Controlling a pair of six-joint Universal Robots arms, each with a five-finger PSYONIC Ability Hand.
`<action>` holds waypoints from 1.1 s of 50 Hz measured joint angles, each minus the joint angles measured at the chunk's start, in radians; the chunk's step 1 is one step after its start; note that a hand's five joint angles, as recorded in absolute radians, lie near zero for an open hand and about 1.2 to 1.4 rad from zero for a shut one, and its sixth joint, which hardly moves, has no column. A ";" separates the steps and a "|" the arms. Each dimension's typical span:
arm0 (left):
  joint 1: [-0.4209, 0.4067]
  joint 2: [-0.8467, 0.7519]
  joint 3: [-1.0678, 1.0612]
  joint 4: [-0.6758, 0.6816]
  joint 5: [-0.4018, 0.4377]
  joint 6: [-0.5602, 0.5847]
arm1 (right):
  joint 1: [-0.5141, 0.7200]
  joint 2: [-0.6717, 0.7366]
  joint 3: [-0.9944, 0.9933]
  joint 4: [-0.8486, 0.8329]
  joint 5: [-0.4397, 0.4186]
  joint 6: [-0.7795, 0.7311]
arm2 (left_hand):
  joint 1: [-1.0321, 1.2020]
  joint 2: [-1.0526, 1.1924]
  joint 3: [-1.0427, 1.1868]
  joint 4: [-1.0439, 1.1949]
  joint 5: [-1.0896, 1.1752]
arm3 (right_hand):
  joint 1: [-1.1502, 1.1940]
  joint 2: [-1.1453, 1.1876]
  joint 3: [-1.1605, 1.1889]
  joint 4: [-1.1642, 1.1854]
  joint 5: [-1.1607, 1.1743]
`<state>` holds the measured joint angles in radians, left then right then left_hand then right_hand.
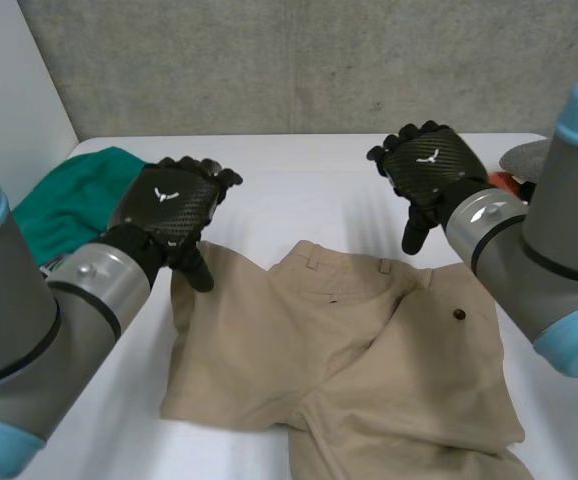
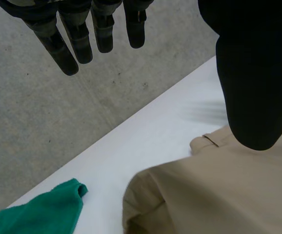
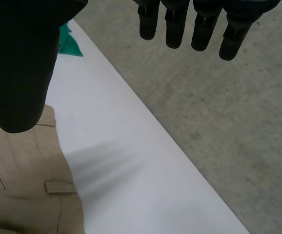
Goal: Fold the laundry.
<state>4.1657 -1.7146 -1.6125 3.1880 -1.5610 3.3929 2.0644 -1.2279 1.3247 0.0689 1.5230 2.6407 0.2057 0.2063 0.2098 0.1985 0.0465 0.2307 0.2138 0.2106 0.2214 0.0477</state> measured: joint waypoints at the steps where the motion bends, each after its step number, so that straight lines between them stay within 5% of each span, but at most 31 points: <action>1: 0.005 -0.013 0.019 -0.004 0.006 0.001 | 0.002 0.009 0.001 -0.009 -0.005 -0.005 | 0.000 0.000 0.000 0.000 0.000 | 0.000 0.000 0.000 0.000 0.000; 11: 0.066 -0.353 0.327 -0.107 0.078 0.082 | -0.007 0.074 0.004 -0.029 -0.054 -0.065 | 0.000 -0.001 0.000 0.000 0.000 | 0.000 0.000 0.000 0.000 0.000; 17: 0.078 -0.558 0.515 -0.252 0.052 0.164 | -0.023 0.095 0.000 -0.031 -0.075 -0.084 | 0.018 0.016 0.013 0.021 0.007 | 0.000 0.000 0.000 0.000 0.000; 24: 0.082 -0.651 0.630 -0.349 -0.061 0.218 | -0.021 0.134 -0.019 -0.055 -0.120 -0.109 | 0.952 0.910 0.891 0.909 0.852 | 0.000 0.000 0.000 0.000 0.000; 33: 0.045 -0.417 0.456 -0.313 -0.071 0.187 | 0.035 0.311 -0.228 -0.085 -0.301 -0.172 | 0.963 0.985 0.971 0.994 0.906 | 0.000 0.000 0.000 0.000 0.000; 42: 0.017 -0.092 0.144 -0.256 -0.030 0.216 | 0.076 0.576 -0.627 0.102 -0.458 -0.230 | 0.963 0.986 0.972 0.994 0.906 | 0.000 0.000 0.000 0.000 0.000; 55: 0.009 0.246 -0.071 -0.277 -0.028 0.273 | 0.111 0.802 -0.907 0.285 -0.487 -0.379 | 0.963 0.986 0.972 0.995 0.906 | 0.000 0.000 0.000 0.000 0.000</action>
<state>4.1745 -1.4685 -1.6839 2.9113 -1.5894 3.6663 2.1749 -0.4254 0.4179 0.3542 1.0362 2.2621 1.1688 1.1922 1.1814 1.1930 0.9526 0.2307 0.2137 0.2106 0.2214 0.0477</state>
